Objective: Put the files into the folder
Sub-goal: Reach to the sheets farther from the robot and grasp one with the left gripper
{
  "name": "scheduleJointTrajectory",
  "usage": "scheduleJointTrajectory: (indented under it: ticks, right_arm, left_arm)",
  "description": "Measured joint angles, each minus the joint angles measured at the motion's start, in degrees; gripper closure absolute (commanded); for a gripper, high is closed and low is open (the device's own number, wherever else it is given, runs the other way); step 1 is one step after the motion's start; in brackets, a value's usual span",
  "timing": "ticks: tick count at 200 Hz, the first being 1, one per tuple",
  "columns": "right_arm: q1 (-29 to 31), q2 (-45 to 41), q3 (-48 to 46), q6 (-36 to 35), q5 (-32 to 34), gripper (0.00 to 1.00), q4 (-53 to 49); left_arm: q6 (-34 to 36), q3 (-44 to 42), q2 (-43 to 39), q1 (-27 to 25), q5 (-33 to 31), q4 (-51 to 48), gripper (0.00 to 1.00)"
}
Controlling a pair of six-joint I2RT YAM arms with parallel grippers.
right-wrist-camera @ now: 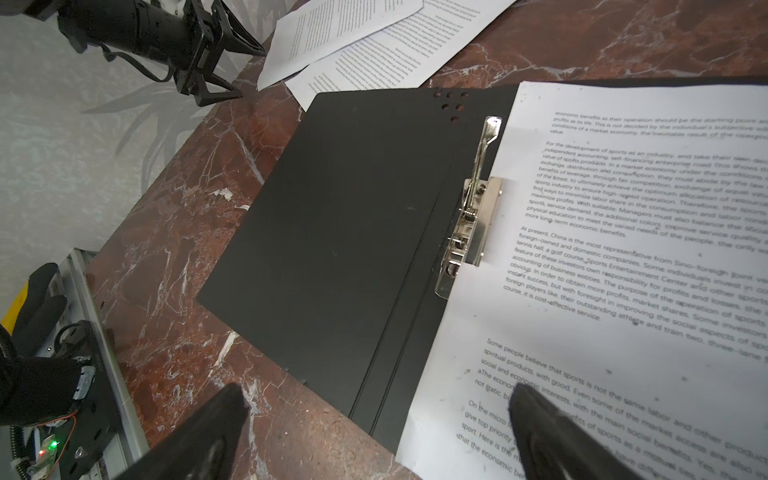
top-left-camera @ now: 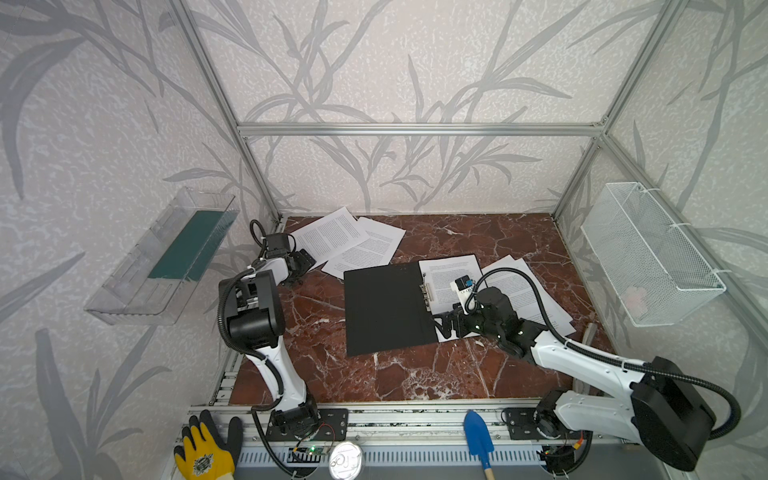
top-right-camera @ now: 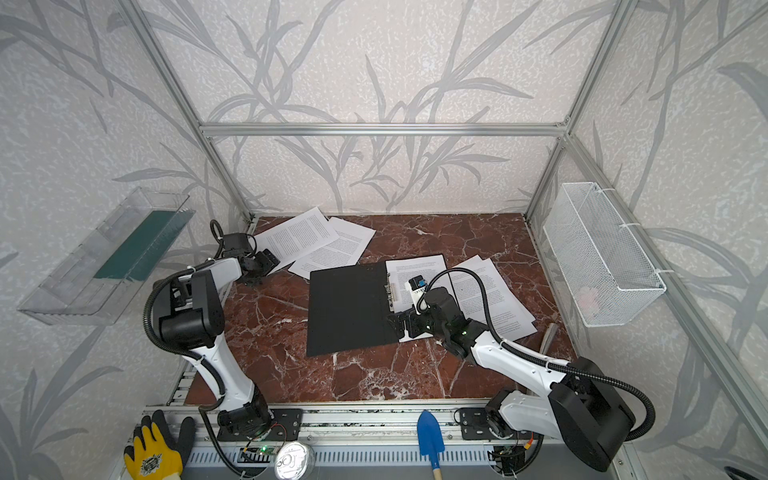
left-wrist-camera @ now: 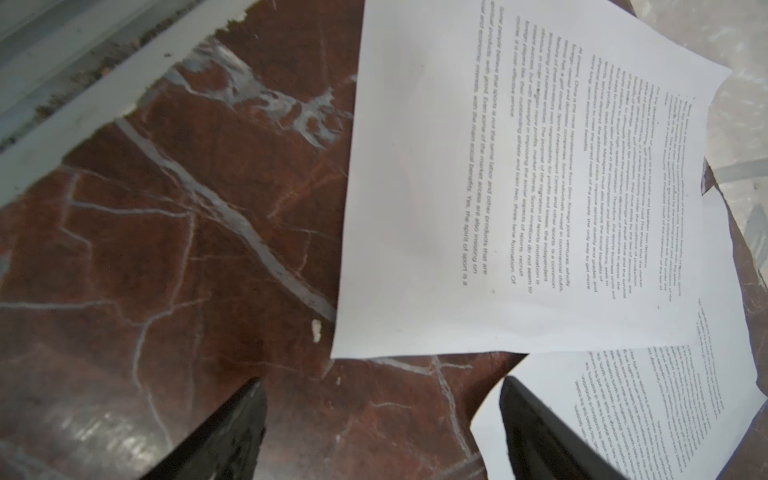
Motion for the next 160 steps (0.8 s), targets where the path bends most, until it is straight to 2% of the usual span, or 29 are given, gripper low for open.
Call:
scheduleJointTrajectory:
  ticks: [43,101,129,160]
  right_arm:
    - [0.00,1.07,0.00,0.46,-1.11,0.01,0.57]
    - [0.00,1.29,0.00,0.46,-1.40,0.01,0.59]
    - [0.00,1.29,0.00,0.48,-1.44,0.01,0.59]
    - [0.00,1.29,0.00,0.61,-1.86,0.01,0.61]
  left_arm:
    - [1.27,4.70,4.90,3.65,7.72,1.66,0.14]
    - [-0.92,11.04,10.86,4.33,19.10,3.89,0.18]
    - [-5.27,8.92,11.17,4.33,24.17,9.03,0.18]
    - [-13.07,3.89,11.23,3.96,29.42,20.24,0.18]
